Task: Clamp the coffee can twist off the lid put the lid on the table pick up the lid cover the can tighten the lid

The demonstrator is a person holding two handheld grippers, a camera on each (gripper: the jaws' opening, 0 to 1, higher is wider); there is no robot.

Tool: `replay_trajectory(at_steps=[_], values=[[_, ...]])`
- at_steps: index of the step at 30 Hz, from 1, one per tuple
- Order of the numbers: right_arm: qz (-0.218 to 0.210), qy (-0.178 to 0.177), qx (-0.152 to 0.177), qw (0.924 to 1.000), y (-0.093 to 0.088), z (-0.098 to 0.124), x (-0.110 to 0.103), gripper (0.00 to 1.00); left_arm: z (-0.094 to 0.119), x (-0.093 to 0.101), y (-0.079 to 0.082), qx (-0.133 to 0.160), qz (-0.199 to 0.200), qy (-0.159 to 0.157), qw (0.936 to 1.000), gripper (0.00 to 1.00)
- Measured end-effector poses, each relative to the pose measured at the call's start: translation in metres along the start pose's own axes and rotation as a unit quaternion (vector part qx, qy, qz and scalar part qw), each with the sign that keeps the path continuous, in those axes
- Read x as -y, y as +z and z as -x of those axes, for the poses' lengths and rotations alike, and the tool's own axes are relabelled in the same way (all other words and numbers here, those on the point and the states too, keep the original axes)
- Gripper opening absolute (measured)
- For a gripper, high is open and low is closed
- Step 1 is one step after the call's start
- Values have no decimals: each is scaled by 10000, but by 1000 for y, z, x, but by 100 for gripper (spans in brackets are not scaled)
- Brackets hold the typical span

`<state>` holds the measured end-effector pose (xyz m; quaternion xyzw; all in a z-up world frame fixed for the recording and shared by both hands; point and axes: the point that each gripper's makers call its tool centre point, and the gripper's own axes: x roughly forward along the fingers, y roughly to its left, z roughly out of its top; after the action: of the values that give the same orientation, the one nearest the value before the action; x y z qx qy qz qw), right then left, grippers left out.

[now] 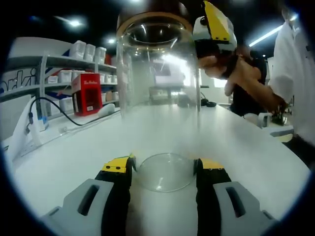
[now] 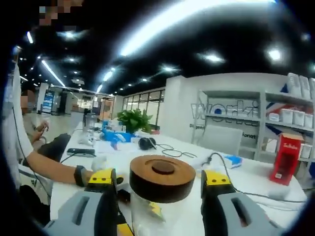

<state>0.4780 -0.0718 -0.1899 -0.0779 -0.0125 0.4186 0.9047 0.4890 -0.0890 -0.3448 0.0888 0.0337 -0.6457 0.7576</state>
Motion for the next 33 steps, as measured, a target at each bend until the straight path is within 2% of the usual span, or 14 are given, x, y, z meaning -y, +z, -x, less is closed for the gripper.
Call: replay_trajectory(at_steps=[3, 6, 8, 12, 14, 21, 25, 33], values=[[58, 338, 251, 9991, 13, -3, -3, 68, 0, 0, 0, -1, 0, 0, 10000, 43], [151, 436, 69, 9989, 13, -6, 4, 64, 0, 0, 0, -1, 0, 1, 10000, 43], [67, 503, -80, 9987, 10, -9, 9, 64, 0, 0, 0, 0, 1, 1, 10000, 43], [-384, 899, 23, 9952, 11, -11, 13, 56, 0, -1, 0, 2, 0, 2, 10000, 43], [-466, 1074, 38, 9931, 10, -11, 12, 53, 0, -1, 0, -3, 3, 3, 10000, 43], [-742, 1414, 125, 9871, 11, -9, 12, 54, -2, -1, 0, -2, 3, 2, 10000, 43], [-727, 1471, 61, 9864, 9, -8, 14, 53, -2, -1, 0, 0, 4, 1, 10000, 43], [-588, 1905, -158, 9798, 8, -10, 5, 54, -2, -2, 0, 0, 6, 4, 10000, 43]])
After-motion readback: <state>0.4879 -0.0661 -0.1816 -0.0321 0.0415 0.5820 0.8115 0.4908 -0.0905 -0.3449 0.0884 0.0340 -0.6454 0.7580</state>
